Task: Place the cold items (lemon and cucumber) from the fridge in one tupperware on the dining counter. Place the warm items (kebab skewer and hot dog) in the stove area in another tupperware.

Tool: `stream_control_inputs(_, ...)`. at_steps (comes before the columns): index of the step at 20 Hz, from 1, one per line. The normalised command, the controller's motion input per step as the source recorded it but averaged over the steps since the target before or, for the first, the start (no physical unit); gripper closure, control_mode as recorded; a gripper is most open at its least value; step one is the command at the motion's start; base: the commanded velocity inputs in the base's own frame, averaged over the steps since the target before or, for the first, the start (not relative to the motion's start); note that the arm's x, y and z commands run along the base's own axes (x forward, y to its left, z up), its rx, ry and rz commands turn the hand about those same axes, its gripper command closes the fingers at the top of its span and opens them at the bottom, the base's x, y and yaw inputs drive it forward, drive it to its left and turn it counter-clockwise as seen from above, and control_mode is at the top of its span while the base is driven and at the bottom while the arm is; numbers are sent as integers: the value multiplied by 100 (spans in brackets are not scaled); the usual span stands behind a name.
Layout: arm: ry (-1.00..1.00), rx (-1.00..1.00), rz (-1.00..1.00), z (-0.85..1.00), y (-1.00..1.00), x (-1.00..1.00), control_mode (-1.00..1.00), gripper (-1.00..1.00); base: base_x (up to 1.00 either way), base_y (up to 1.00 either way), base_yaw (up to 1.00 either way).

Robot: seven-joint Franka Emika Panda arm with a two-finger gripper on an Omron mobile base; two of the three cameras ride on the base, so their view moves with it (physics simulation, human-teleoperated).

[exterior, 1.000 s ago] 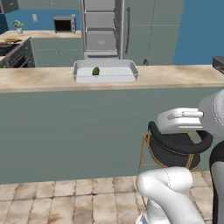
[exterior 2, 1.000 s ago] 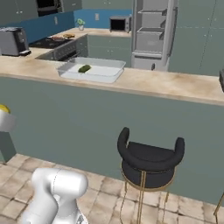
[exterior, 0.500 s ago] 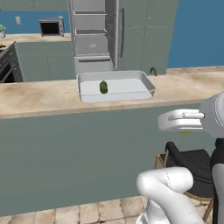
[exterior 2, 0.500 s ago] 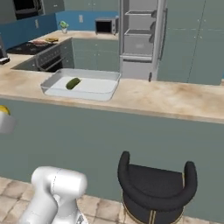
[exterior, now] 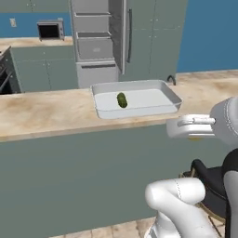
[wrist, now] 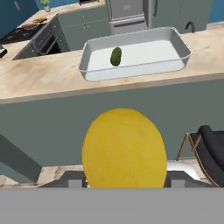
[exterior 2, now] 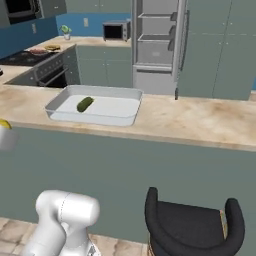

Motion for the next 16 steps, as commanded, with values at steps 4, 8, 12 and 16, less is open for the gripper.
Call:
stream_control_inputs(4,0,0,0,0,0,0,100,100,62,18,-4)
stream_control_inputs(8,0,0,0,0,0,0,100,100,65,13,-21)
stream_control_inputs(12,0,0,0,0,0,0,100,100,21,0,-11)
stream_control_inputs(16,0,0,0,0,0,0,100,100,36,-5,-3)
